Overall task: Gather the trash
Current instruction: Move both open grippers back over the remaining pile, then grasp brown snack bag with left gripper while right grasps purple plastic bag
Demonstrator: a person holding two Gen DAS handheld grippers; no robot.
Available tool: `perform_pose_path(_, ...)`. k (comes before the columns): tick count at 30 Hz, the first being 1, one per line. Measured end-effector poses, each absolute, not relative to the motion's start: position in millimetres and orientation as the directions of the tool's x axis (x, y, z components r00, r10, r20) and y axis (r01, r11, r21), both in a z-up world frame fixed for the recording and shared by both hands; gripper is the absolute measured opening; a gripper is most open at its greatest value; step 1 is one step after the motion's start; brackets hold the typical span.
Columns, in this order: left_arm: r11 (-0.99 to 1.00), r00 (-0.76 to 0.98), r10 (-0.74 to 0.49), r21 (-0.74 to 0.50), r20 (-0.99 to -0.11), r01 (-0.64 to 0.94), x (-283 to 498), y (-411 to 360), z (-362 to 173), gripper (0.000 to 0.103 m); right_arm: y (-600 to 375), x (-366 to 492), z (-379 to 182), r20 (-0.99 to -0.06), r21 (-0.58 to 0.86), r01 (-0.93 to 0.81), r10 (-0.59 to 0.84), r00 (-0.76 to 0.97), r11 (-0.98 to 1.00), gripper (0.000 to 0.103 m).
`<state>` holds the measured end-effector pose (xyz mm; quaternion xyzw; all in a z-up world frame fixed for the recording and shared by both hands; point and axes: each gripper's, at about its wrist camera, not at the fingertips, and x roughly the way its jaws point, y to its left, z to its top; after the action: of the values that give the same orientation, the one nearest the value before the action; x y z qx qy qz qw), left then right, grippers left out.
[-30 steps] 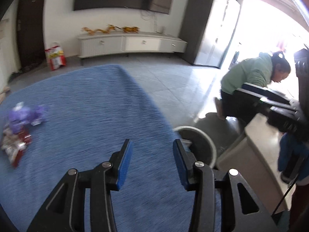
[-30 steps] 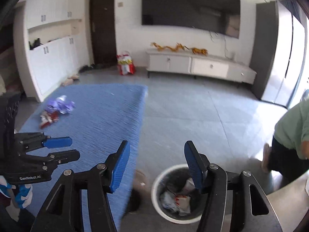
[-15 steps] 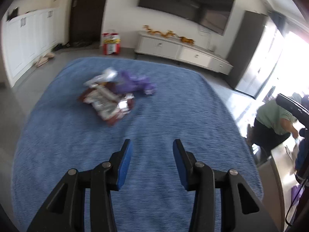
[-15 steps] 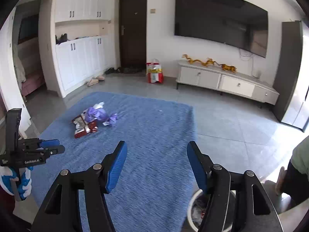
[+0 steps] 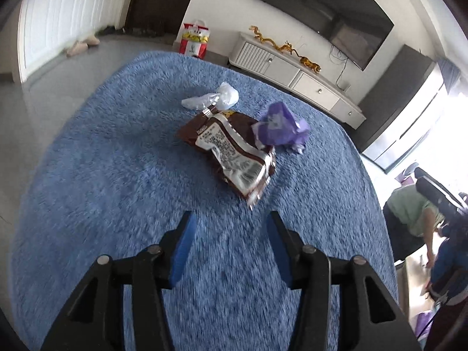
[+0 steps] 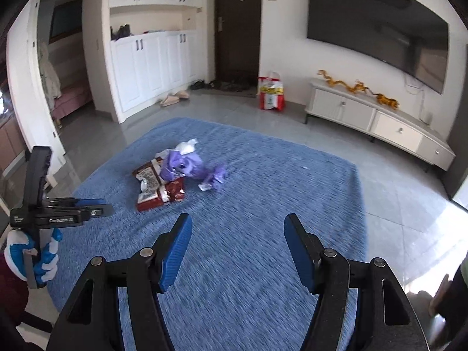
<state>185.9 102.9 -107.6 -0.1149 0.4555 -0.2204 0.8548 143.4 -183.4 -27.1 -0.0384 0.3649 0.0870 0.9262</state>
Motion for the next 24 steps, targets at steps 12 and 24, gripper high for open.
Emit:
perform_pose_path(12,0.833,0.429,-0.554,-0.479,-0.714,0.277,262.3,90.6,-132.6,0.048,-128.0,232.3,-56.3,-0.707,0.055,-0.327,0.268,0.654,0.944,0.064)
perform_pose_path(24,0.854,0.474,-0.519,-0.405,-0.711,0.328,270.5,72.7,-131.4,0.032,-102.0,294.0,-101.6,-0.738,0.218,-0.321,0.371,0.564,0.922,0.058)
